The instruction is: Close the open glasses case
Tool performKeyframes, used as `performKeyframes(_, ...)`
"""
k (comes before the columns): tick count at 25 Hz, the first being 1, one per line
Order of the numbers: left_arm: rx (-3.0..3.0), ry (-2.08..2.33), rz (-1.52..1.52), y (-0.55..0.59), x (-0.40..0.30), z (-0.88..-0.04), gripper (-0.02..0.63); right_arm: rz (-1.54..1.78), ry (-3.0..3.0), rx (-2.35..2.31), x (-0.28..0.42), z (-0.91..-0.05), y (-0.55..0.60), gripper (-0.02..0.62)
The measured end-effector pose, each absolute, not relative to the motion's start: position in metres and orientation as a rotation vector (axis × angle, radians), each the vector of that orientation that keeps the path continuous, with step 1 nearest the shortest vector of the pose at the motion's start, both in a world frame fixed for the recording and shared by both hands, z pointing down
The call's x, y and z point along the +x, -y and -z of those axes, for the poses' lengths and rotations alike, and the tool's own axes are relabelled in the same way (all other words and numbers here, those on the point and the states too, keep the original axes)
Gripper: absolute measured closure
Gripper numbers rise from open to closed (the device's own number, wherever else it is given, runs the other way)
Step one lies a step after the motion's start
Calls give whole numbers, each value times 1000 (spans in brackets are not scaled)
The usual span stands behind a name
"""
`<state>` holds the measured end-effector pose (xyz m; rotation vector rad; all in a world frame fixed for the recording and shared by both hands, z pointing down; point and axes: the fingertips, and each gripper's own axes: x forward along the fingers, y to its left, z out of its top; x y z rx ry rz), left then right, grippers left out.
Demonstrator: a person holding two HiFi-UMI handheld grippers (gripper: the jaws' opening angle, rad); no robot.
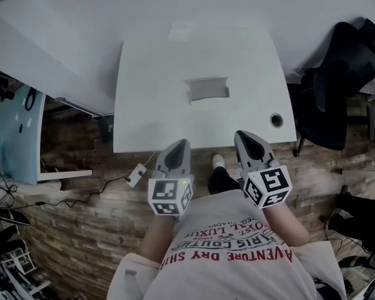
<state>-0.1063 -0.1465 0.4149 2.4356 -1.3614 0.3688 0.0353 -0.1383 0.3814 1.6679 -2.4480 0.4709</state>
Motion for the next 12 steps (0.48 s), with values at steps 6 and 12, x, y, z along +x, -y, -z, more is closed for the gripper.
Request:
performKeyframes(6, 2317, 1404, -439, 213, -78, -448, 601, -535, 2432, 1527, 70, -409, 213, 583)
performKeyframes(12, 2193, 1444, -505, 251, -66, -493, 601, -589, 2405, 1411, 90, -446, 266, 583)
